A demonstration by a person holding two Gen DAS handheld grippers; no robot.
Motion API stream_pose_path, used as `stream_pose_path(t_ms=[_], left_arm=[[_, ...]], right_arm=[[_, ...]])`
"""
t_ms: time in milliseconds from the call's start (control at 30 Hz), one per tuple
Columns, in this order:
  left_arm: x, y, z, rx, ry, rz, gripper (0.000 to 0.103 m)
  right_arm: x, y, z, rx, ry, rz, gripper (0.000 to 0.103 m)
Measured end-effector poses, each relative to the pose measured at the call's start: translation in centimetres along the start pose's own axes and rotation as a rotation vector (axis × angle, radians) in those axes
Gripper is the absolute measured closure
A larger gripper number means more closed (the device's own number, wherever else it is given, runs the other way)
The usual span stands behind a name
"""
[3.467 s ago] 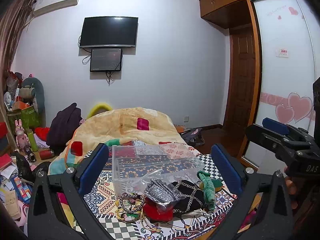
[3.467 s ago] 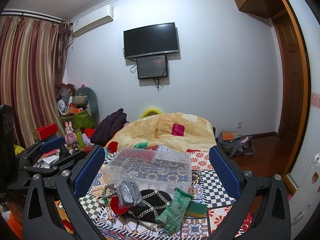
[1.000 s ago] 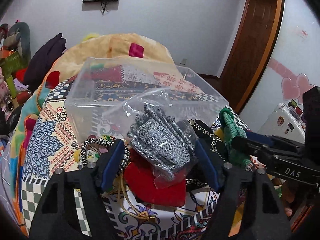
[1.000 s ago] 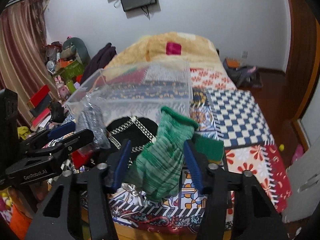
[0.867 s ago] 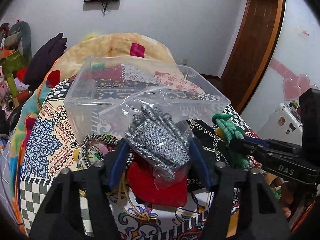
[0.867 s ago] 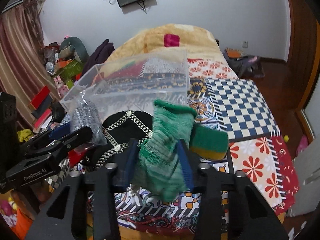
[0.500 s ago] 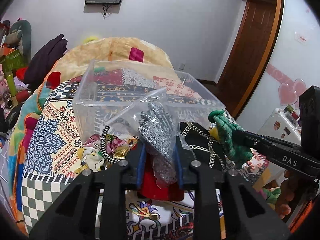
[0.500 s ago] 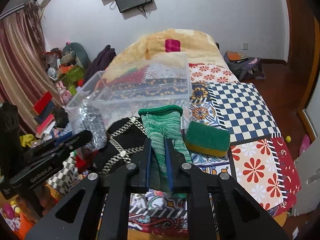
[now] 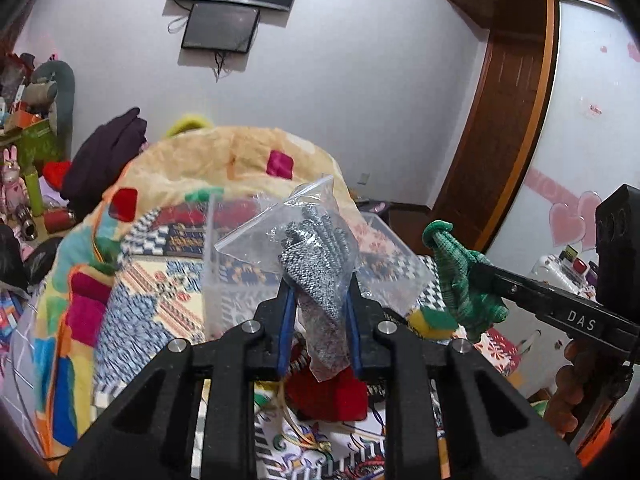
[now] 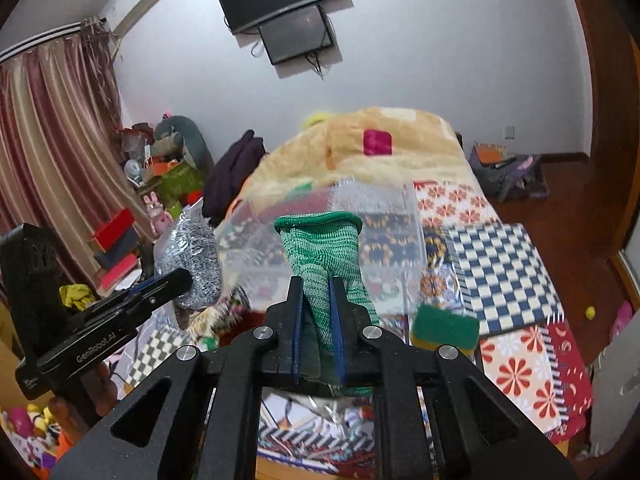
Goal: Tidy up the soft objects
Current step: 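Lower the grey glove into the box with the left tool while the right tool drops the green glove in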
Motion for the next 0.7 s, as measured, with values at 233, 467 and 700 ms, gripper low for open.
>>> stream_pose_path(t_ms=[233,467,700], left_arm=[[1.3,-0.6,-2.7,0.036,0.011,-0.035,0.081],[5.5,-1.6,-3.5,0.083,-0.083,-0.074,0.081],[10.0,-2.5,-2.9,0.091,-0.209,-0.057,0.081]], right_arm=[[1.7,-0.8,-2.8,-0.034,0.045,0.028,0.092],[5.0,-0.5,-4.4,-0.041,0.023,0.074,0.092],[9.2,0.3,-4.4,-0.049,-0.062,0.142,0.092]])
Point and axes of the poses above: each gripper's, at about its wrist camera, not at the fingertips, and x roughly the way its jaws point, y to its right, z to its underside, the point moved 1 cm from there along x, roughly the way its jaws point, and after that the axes turned 8 degrees about x, right-handed, at the moved point
